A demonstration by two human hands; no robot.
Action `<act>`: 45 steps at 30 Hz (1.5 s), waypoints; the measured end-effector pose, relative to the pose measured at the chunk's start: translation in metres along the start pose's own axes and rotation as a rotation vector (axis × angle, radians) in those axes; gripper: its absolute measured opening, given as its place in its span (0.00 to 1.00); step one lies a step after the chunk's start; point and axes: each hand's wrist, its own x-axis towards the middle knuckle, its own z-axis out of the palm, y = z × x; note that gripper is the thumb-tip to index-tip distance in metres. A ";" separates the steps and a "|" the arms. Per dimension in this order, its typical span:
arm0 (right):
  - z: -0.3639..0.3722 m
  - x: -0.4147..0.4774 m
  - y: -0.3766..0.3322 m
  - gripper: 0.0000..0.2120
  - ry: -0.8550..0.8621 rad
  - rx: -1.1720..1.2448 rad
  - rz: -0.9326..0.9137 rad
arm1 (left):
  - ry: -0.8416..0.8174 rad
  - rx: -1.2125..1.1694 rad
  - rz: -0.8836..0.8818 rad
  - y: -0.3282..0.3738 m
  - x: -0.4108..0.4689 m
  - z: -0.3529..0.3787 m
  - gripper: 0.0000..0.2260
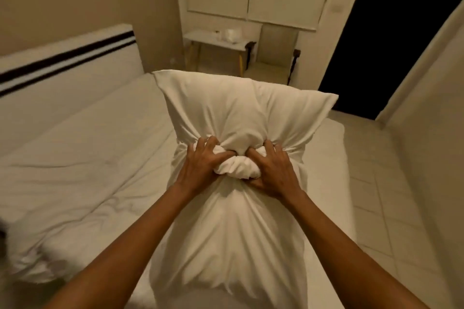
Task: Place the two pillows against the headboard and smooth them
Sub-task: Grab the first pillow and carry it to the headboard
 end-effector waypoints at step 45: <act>-0.069 0.353 -0.556 0.43 0.312 0.084 -0.533 | 0.229 0.409 -0.231 -0.499 -0.133 -0.413 0.29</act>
